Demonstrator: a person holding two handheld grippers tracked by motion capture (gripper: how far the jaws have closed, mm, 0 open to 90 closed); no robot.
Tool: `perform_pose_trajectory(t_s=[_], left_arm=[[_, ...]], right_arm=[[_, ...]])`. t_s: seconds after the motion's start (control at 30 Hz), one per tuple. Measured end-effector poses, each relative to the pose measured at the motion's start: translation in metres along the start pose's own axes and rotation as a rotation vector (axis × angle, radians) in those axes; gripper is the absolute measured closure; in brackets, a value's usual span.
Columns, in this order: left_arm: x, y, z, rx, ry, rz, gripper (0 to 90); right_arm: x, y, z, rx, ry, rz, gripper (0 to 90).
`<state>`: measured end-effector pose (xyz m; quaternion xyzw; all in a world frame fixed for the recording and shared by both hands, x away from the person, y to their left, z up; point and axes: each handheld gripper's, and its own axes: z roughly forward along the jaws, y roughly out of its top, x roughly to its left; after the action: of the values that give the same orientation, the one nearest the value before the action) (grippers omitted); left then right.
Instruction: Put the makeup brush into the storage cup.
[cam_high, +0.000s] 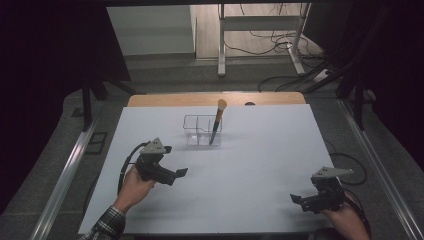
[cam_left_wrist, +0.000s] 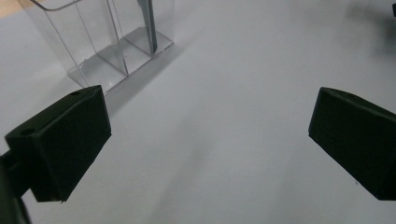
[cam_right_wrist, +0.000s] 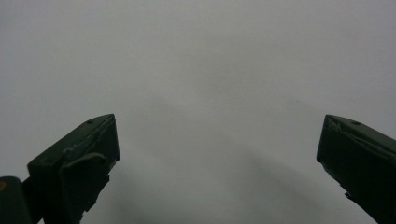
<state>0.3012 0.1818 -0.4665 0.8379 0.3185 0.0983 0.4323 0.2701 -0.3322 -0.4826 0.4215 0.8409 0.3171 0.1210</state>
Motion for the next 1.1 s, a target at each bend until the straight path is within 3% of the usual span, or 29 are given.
perform_pose_trajectory(t_s=[0.6,1.1], left_arm=[[0.002,-0.019,-0.02,0.044,0.056,-0.04,0.0],[0.007,-0.04,-0.041,0.017,0.077,-0.101,0.0]], right_arm=[[0.0,0.0,0.0,0.004,-0.004,-0.004,0.0],[0.001,0.0,0.0,0.004,-0.006,-0.004,0.0]])
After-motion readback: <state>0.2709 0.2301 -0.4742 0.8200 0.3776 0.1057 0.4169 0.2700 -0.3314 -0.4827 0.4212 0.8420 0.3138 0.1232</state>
